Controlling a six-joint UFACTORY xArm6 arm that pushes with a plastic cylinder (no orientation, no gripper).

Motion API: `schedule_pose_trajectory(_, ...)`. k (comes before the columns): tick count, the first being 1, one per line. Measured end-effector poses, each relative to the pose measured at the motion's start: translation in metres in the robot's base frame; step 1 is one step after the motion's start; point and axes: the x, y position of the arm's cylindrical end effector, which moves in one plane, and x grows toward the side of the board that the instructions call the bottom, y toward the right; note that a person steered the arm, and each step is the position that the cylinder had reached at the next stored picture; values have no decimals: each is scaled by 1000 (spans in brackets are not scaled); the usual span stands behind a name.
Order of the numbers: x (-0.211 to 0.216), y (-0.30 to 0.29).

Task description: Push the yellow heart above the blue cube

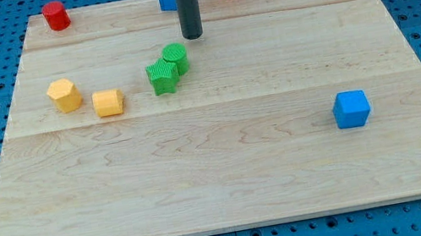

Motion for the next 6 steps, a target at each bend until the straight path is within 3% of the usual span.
schedule_pose_trajectory(1,3,-46)
schedule_pose_trajectory(2,12,-136)
schedule_pose_trajectory(3,62,-170)
schedule_pose_trajectory(4,108,-153)
schedule_pose_trajectory(5,123,-116)
schedule_pose_trajectory(6,142,-41)
